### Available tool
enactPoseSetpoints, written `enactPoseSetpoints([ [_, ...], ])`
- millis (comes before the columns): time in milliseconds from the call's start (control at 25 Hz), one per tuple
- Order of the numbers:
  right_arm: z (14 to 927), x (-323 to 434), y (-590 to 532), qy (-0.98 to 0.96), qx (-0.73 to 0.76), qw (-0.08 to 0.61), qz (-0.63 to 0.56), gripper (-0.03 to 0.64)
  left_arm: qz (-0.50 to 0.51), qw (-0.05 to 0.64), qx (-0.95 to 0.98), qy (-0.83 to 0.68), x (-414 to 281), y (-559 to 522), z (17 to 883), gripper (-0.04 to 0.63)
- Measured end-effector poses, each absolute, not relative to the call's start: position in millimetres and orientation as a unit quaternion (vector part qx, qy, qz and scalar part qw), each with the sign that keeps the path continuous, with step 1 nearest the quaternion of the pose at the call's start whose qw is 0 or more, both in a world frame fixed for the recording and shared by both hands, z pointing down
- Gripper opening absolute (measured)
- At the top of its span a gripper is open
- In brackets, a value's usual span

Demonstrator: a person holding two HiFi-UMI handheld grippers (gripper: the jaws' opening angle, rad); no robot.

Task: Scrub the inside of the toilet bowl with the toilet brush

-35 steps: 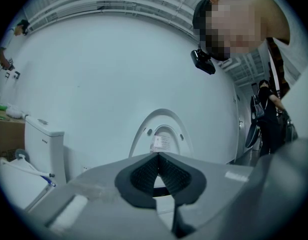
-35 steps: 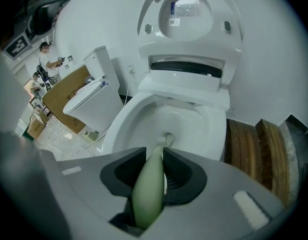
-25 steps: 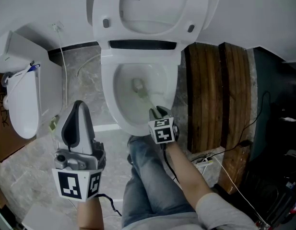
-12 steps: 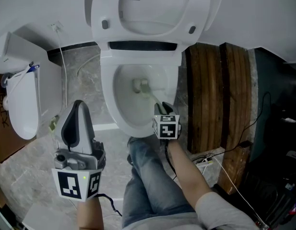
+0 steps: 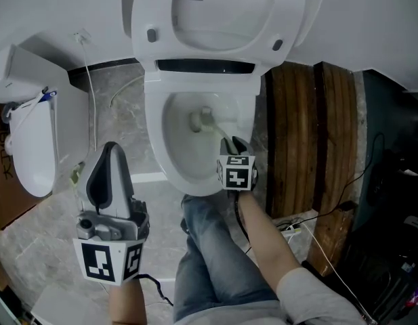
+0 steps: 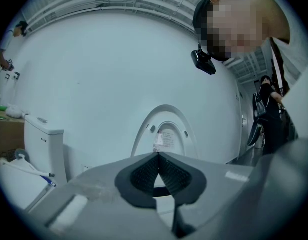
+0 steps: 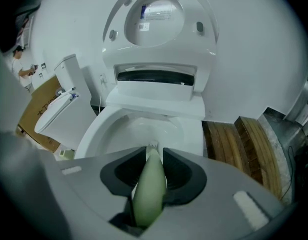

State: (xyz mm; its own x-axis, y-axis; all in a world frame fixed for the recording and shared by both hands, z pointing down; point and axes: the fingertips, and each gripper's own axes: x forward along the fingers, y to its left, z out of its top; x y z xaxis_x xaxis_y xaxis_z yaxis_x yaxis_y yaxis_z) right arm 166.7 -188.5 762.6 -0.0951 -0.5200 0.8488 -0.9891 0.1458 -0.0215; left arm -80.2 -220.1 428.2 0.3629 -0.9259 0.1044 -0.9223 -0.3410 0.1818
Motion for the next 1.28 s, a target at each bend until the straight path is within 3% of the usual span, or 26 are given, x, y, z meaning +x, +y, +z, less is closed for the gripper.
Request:
enactPoseSetpoints([
  [1280,755,96,-201,-0.738,0.469,0.383,0.298,0.106,-0.013,0.110,0.823,-0.557,-84,-255,424,0.003],
])
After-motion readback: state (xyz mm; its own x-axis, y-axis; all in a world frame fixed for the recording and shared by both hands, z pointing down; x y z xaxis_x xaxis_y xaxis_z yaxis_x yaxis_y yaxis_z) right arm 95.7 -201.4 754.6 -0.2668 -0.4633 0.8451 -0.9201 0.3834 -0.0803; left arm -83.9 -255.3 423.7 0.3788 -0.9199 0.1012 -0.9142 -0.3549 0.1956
